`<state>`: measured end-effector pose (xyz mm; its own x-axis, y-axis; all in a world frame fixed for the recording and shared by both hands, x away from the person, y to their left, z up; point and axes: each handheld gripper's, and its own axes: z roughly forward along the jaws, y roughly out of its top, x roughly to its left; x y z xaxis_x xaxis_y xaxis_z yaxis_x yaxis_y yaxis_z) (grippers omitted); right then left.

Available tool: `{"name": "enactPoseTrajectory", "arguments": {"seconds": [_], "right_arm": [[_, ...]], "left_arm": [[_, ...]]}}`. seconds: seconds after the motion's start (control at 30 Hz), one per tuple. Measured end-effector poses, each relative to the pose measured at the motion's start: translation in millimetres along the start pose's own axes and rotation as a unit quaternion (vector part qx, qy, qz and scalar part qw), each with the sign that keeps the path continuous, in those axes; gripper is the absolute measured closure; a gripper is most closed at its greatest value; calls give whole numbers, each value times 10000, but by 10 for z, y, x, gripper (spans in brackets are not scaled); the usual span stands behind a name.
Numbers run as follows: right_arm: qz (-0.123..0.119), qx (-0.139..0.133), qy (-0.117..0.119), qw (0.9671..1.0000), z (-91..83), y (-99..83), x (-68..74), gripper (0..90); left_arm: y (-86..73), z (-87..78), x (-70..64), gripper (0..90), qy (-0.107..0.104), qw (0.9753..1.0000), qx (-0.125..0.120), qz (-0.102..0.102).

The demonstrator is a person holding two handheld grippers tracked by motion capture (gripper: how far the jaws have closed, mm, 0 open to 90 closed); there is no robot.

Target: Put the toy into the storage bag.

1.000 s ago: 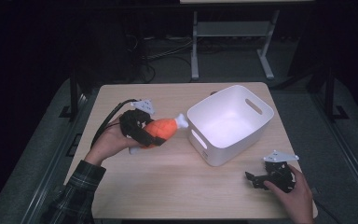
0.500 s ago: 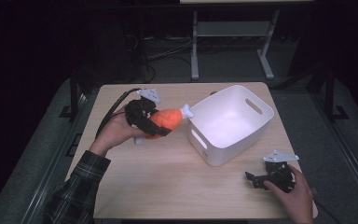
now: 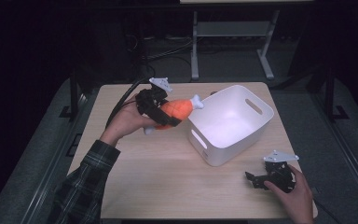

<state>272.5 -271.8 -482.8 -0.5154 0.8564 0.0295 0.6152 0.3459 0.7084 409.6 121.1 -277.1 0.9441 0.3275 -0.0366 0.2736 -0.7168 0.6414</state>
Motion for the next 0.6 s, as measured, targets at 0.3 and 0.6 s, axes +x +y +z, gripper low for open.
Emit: {"name": "enactPoseTrajectory", "arguments": {"seconds": [0.3,0.6], "right_arm": [[4,1,-1,10000,0,0,0,40],[9,6,-6,10000,-2,1,2,40]], "left_arm": [[250,94,56,239,1,10000,1,80],[497,232,114,239,-7,9999,6,110]]}}
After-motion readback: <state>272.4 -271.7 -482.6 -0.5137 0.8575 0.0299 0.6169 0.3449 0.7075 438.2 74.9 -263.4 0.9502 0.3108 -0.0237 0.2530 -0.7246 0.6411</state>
